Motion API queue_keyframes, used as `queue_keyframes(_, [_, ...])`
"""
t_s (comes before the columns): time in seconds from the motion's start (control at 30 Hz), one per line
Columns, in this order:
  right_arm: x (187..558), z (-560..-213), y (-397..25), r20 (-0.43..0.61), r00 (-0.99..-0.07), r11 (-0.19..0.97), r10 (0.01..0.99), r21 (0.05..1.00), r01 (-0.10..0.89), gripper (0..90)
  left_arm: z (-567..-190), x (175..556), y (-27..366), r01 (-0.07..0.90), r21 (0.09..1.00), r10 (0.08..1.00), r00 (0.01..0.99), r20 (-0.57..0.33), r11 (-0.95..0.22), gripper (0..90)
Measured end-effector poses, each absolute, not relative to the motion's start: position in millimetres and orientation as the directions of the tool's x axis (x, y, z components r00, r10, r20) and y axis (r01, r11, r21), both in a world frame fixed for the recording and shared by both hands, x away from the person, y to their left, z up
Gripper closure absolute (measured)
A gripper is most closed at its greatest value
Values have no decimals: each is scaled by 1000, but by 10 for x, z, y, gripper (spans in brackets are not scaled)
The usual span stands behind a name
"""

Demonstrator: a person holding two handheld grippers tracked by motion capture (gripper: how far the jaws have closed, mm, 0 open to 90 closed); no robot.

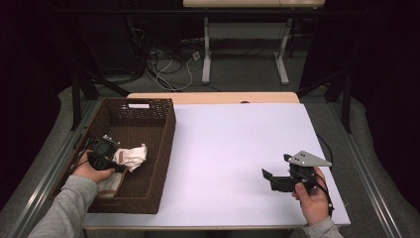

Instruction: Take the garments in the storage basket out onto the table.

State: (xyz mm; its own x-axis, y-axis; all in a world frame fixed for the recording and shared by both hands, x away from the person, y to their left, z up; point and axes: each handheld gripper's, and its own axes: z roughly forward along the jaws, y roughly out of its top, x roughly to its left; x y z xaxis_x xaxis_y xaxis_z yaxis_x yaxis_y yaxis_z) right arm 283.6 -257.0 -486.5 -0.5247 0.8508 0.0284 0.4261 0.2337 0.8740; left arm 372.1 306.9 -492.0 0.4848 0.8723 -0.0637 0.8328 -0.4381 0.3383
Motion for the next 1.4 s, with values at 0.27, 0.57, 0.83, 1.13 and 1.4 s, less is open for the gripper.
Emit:
queue_keyframes(0.27, [2836, -4865, -2569, 27, -526, 237, 850, 872, 428, 75, -4777, 3703, 3124, 826, 395, 884, 462, -69, -401, 717])
queue_keyframes(0.57, [2836, -4865, -2567, 26, -525, 237, 850, 873, 427, 75, -4573, 3698, 3146, 812, 447, 894, 444, -57, -375, 719])
queue_keyframes(0.83, [2833, -4857, -2574, 31, -524, 228, 851, 877, 422, 75, -4375, 3721, 3131, 800, 473, 896, 441, -48, -369, 720])
queue_keyframes(1.13, [2836, -4855, -2585, 30, -519, 222, 854, 881, 418, 75, -4187, 3770, 3087, 782, 508, 896, 441, -43, -360, 720])
queue_keyframes(1.4, [2831, -4851, -2591, 32, -518, 223, 855, 878, 422, 75, -4124, 3781, 3044, 769, 534, 891, 450, -60, -352, 721])
